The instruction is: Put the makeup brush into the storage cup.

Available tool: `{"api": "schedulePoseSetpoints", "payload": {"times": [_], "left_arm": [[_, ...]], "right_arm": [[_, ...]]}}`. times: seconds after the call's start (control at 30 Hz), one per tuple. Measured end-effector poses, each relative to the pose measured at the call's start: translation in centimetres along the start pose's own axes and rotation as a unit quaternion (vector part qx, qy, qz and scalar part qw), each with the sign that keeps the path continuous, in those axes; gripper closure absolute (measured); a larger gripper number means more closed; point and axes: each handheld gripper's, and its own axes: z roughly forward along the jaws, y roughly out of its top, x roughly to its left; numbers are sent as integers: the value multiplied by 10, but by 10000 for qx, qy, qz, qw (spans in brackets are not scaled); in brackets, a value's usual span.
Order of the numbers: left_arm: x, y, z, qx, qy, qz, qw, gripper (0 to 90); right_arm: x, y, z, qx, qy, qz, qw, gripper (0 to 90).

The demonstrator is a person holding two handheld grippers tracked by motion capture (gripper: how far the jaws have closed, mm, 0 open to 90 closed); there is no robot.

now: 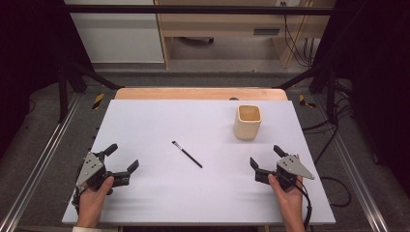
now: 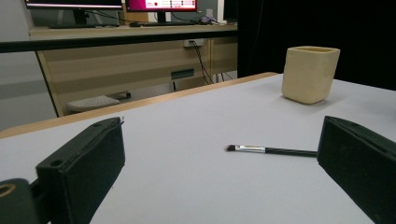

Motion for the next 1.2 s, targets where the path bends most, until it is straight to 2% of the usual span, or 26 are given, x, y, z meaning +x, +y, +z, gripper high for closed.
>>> {"api": "schedulePoseSetpoints", "payload": {"times": [0.23,0.3,0.4,0.5,0.6,0.63,0.67,0.7,0.77,0.8,0.83,0.97,1.0,1.03,1.1,1.13,1.17,1.2], "left_arm": [[0,0,0,-6,12,40,10000,8],[0,0,0,-4,28,70,10000,8],[1,0,-1,-12,31,103,9999,7],[1,0,-1,-22,58,83,9999,7],[0,0,0,7,54,108,9999,7],[0,0,0,21,41,129,9999,7],[0,0,0,21,41,129,9999,7],[-1,0,0,22,40,130,9999,7],[-1,0,0,22,43,141,9999,7],[-1,0,0,25,42,139,9999,7],[-1,0,0,24,47,140,9999,7],[-1,-1,0,25,73,136,9999,7],[-1,-1,-1,29,70,135,9999,7],[-1,-1,0,23,72,142,9999,7],[0,-1,1,31,62,161,9998,7],[0,-1,1,31,62,161,9998,7],[-1,-1,1,37,53,165,9998,7],[-1,-1,1,49,45,177,9998,7]], "right_arm": [[5,1,2,146,32,-19,9999,39],[8,3,4,268,-7,-165,9995,38],[12,8,6,312,-2,-250,9992,40],[16,17,7,456,35,-368,9983,38],[20,27,9,697,80,-349,9969,35],[23,34,11,883,119,-445,9950,32],[23,34,11,883,119,-445,9950,32],[28,42,13,1045,239,-556,9927,31],[31,45,15,1103,248,-647,9915,33],[35,51,18,1251,304,-786,9886,39],[35,51,18,1251,304,-786,9886,39],[42,60,27,1545,503,-800,9835,39],[46,65,31,1676,609,-849,9803,46],[46,65,31,1676,609,-849,9803,46],[51,69,37,1818,726,-903,9765,57],[51,69,37,1818,726,-903,9765,57],[53,70,40,1892,775,-923,9745,56],[58,72,47,2034,818,-992,9706,61]]}}
